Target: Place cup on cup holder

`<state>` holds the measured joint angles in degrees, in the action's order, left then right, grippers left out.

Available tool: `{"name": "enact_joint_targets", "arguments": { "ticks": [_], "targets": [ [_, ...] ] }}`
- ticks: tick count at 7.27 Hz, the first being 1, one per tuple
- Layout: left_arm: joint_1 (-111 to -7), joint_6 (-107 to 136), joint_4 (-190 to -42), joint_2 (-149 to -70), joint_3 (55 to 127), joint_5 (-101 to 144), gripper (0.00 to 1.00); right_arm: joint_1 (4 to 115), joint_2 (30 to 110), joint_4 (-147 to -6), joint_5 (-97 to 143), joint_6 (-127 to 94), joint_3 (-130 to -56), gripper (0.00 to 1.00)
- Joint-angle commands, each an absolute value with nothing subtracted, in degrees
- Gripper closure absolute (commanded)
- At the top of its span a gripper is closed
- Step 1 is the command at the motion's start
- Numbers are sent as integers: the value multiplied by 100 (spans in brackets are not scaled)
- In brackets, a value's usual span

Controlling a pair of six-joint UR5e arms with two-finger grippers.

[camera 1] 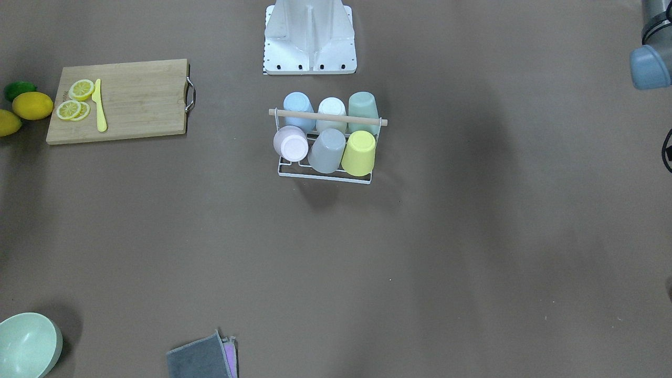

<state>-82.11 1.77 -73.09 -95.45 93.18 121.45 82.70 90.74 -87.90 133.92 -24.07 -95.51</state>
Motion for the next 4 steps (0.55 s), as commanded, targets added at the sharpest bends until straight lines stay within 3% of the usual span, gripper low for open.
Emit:
{"name": "enact_joint_targets", "arguments": {
  "ticks": [1, 4],
  "targets": [
    [-8770, -166, -7339, -9133, 9229, 13276, 3, 8271, 9079, -8789, 13368, -2408, -9536, 1],
    [-8964, -325, -7716, -8457, 9220, 13500, 3, 8271, 9105, -8798, 13377, -2417, -9519, 1]
  ]
}}
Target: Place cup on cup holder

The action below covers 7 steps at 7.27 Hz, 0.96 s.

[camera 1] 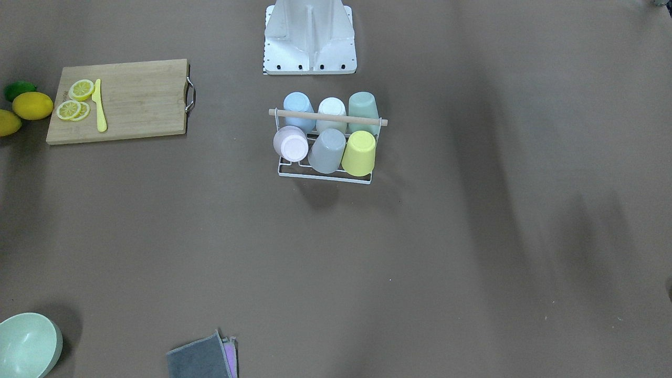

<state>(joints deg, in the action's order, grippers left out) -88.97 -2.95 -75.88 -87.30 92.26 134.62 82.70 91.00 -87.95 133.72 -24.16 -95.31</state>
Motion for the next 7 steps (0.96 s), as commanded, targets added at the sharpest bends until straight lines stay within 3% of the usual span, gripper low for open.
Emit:
{"name": "enact_joint_targets", "arguments": {
  "ticks": [1, 4, 7],
  "targets": [
    [-8974, -360, -7717, -8325, 9220, 13343, 3, 8271, 9105, -8798, 13368, -2426, -9519, 1],
    [-9000, -800, -7708, -8174, 9360, 12182, 3, 8271, 9105, -8798, 13377, -2426, -9492, 1],
    [-8983, -765, -7952, -8165, 9422, 13506, 3, 8271, 9132, -8798, 13386, -2417, -9483, 1]
  ]
}}
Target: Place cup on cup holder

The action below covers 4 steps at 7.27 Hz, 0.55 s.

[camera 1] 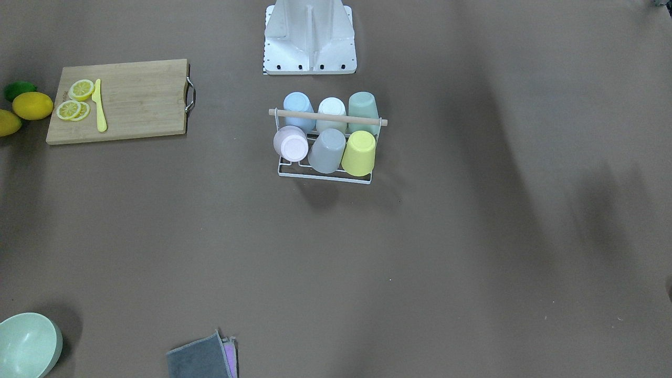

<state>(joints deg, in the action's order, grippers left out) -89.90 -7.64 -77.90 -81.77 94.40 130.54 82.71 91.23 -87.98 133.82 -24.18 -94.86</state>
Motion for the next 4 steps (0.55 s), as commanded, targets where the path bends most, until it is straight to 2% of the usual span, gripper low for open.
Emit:
{"name": "enact_joint_targets", "arguments": {
  "ticks": [1, 4],
  "targets": [
    [-8991, -756, -7989, -8156, 9474, 13457, 3, 8271, 9132, -8798, 13386, -2417, -9483, 1],
    [-8991, -808, -6545, -8182, 10588, 12305, 3, 8271, 9114, -8789, 13368, -2417, -9492, 1]
  ]
}}
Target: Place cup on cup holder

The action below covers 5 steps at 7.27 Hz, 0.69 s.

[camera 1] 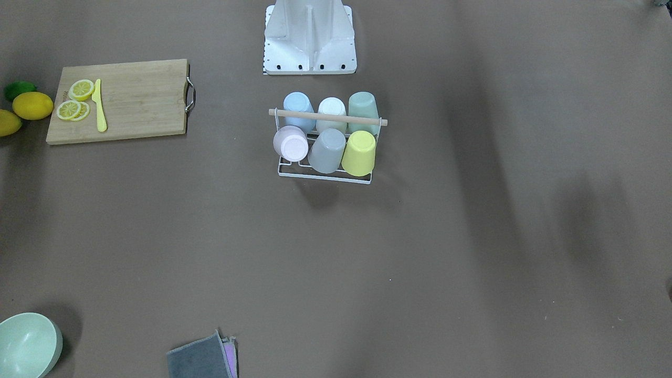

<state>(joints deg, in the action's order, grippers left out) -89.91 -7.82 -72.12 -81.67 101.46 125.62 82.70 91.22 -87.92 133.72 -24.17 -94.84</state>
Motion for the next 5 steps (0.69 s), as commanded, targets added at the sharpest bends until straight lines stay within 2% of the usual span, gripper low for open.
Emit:
{"name": "enact_joint_targets", "arguments": {
  "ticks": [1, 3, 5],
  "targets": [
    [-9009, -817, -6339, -8122, 10817, 12339, 3, 8271, 9106, -8789, 13368, -2417, -9483, 1],
    [-9009, -826, -6975, -7456, 10934, 12619, 3, 8271, 9123, -8798, 13368, -2426, -9475, 1],
    [-9000, -826, -7214, -7444, 10637, 12691, 3, 8279, 9158, -8632, 13377, -2426, -9466, 1]
  ]
}}
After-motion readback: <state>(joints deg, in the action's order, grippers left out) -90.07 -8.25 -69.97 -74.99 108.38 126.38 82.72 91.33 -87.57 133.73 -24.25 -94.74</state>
